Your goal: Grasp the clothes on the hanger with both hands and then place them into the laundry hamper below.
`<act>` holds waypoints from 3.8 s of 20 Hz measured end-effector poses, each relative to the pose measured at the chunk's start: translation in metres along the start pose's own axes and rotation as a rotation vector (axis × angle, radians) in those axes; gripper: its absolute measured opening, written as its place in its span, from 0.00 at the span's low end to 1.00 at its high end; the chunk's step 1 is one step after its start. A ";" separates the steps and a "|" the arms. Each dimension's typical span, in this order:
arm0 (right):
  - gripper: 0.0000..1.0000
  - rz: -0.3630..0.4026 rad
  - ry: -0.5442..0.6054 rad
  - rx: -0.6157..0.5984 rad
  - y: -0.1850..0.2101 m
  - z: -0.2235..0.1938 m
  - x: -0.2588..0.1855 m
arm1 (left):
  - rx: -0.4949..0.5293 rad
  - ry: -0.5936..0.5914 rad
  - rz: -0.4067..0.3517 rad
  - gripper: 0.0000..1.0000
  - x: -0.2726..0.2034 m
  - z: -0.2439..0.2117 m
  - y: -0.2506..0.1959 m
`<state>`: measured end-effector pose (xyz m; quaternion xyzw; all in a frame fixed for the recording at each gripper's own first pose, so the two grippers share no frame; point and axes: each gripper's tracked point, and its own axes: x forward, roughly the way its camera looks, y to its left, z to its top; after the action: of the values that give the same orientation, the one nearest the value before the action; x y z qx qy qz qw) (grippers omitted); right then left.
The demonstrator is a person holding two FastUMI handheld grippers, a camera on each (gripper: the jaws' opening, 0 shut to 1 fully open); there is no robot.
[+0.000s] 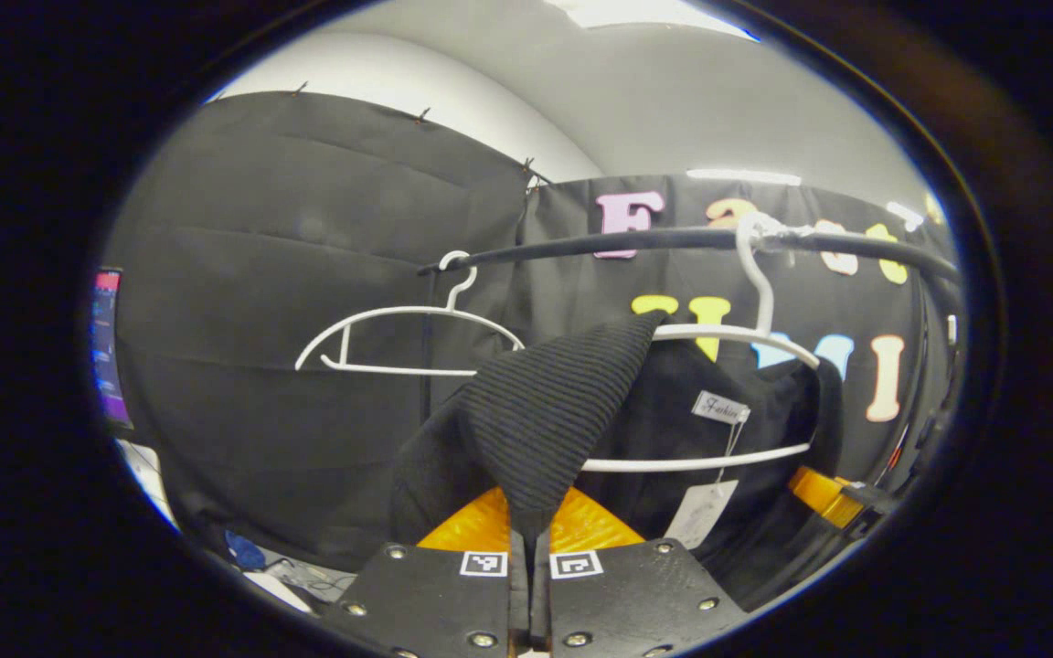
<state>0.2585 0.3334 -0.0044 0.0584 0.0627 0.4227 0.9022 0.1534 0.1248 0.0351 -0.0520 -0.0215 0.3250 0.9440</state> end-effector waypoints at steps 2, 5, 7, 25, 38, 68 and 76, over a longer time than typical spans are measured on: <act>0.00 -0.004 -0.014 0.000 -0.007 0.006 -0.001 | -0.019 0.002 -0.014 0.03 0.000 0.000 0.004; 0.00 -0.019 -0.027 0.006 -0.007 0.013 -0.006 | -0.003 0.002 -0.028 0.02 -0.006 0.007 0.006; 0.02 -0.032 -0.038 0.009 -0.008 0.018 -0.010 | 0.002 -0.003 -0.035 0.03 -0.012 0.012 0.010; 0.02 -0.141 -0.143 0.018 -0.050 0.059 -0.024 | 0.068 -0.044 -0.070 0.03 -0.023 0.070 0.056; 0.01 -0.170 -0.228 0.033 -0.080 0.080 0.006 | 0.278 -0.045 -0.148 0.03 0.003 0.103 0.073; 0.02 -0.256 -0.040 -0.090 -0.061 -0.007 -0.019 | 0.186 0.207 -0.276 0.02 0.035 0.002 0.145; 0.02 -0.411 0.019 -0.117 -0.033 -0.024 -0.072 | 0.195 0.261 -0.437 0.04 0.040 -0.025 0.165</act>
<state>0.2338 0.2579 -0.0282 -0.0122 0.0573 0.2335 0.9706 0.0857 0.2762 -0.0082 0.0034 0.1209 0.1047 0.9871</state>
